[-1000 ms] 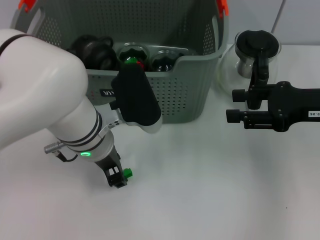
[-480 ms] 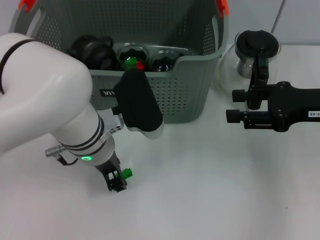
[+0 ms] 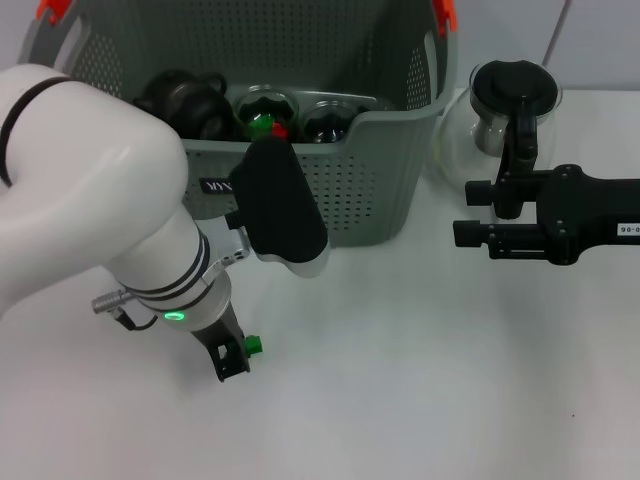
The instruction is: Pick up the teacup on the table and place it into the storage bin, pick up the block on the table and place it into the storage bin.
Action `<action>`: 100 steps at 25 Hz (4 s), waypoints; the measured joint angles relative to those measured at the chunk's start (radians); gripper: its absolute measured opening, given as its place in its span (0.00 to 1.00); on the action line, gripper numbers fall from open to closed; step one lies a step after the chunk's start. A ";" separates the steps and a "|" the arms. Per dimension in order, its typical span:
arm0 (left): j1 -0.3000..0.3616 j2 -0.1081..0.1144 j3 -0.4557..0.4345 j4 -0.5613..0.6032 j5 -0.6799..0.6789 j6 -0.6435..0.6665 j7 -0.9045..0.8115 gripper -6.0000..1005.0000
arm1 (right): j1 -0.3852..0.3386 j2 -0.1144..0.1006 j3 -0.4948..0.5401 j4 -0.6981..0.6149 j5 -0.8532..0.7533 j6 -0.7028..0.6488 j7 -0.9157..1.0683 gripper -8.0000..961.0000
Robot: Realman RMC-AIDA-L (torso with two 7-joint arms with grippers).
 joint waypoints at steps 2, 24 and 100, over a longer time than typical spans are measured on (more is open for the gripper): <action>-0.001 0.000 0.001 0.003 0.000 0.000 0.000 0.22 | 0.000 0.000 0.000 -0.002 0.000 0.000 0.000 0.71; -0.009 0.008 -0.459 -0.234 -0.303 0.291 0.239 0.19 | 0.009 0.000 0.000 -0.004 0.002 0.005 0.004 0.71; 0.125 0.118 -1.060 0.605 -0.779 0.245 1.228 0.90 | -0.025 0.050 -0.142 0.284 -0.015 0.086 -0.516 0.87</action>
